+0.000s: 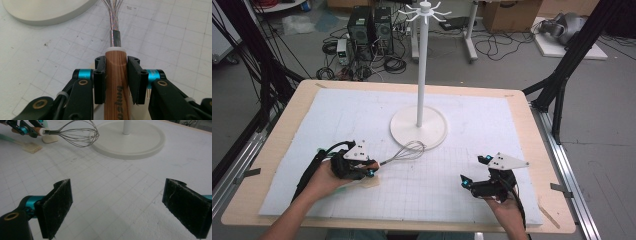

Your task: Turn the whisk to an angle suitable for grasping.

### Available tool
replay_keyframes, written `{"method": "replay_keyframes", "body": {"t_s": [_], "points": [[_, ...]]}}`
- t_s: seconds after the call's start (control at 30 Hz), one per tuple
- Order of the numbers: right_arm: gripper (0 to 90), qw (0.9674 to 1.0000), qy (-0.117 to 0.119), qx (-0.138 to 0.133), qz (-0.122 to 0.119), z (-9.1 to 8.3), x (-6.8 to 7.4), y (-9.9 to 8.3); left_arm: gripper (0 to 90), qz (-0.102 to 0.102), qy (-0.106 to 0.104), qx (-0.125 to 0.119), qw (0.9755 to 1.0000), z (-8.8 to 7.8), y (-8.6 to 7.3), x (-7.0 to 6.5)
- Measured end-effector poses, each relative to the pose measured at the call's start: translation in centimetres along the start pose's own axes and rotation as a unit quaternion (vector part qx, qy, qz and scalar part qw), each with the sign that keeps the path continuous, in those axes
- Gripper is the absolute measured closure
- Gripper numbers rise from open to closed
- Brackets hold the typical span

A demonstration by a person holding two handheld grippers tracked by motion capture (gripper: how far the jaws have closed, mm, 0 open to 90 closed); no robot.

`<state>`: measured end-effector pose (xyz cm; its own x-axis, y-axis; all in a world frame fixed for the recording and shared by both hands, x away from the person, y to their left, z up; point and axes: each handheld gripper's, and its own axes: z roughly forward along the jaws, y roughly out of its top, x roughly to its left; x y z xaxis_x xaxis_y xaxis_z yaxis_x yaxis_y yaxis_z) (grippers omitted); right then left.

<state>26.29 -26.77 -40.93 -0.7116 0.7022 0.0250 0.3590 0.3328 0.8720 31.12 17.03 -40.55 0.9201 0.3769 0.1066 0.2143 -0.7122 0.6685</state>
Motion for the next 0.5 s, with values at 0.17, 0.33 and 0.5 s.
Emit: {"method": "replay_keyframes", "body": {"t_s": [0.17,0.33,0.5], "points": [[8.1,1.0000,0.000,0.000,-0.001,-0.02,0.01,0.01,69.1,0.006,-0.001,-0.004,1.0000,-0.24,0.49,-0.07],[8.1,1.0000,0.000,-0.001,-0.001,-0.06,0.01,0.00,69.1,0.010,-0.007,-0.011,0.9999,-0.53,0.77,-0.13],[8.1,1.0000,0.000,-0.001,0.002,0.00,0.03,0.01,69.1,0.011,-0.012,-0.016,0.9997,-0.72,1.08,-0.06]]}}
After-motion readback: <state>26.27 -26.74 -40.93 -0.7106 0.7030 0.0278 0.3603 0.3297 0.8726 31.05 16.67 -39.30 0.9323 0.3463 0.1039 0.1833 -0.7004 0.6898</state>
